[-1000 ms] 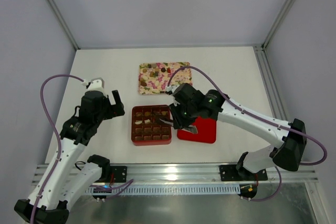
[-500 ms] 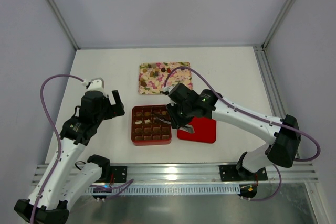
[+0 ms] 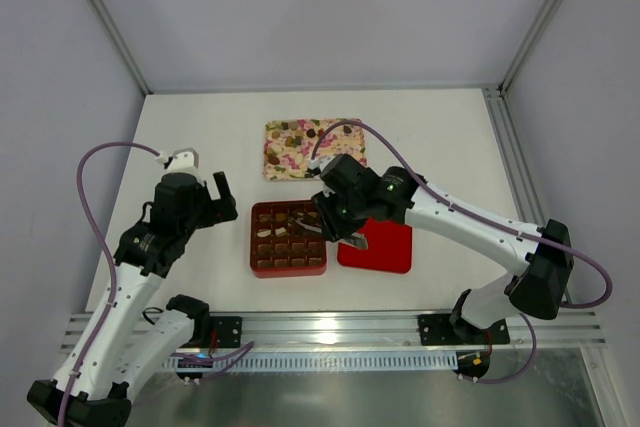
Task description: Pack the chocolate
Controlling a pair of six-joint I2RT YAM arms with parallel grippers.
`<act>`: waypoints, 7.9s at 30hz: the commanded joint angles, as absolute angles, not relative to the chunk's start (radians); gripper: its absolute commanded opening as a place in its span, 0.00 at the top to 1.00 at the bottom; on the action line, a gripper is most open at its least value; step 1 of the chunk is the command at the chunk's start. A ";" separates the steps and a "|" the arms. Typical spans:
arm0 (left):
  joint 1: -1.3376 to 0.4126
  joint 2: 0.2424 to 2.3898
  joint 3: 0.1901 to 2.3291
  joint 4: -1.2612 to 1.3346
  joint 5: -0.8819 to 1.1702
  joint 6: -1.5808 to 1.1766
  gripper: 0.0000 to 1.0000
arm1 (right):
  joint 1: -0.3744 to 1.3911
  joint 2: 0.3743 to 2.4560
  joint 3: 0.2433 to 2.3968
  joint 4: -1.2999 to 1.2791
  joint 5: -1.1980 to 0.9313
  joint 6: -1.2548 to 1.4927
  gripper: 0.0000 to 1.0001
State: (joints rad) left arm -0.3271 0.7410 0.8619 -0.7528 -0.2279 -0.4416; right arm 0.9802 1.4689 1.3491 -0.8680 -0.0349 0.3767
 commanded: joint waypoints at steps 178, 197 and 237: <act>-0.325 0.770 0.868 -0.733 -0.218 -0.445 0.00 | 0.557 1.795 1.815 -0.831 -0.044 0.319 0.74; -0.324 0.772 0.868 -0.733 -0.219 -0.446 0.00 | 0.755 1.339 1.335 -0.845 -0.057 0.405 0.74; -0.324 0.773 0.867 -0.735 -0.221 -0.448 0.00 | 0.940 1.351 1.216 -0.827 0.027 0.495 0.61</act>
State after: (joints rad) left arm -0.3271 0.7807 0.8616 -0.7528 -0.2020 -0.4412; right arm 0.9329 1.3491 1.2110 -0.8528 -0.0158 0.4831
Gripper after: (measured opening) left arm 0.996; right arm 0.375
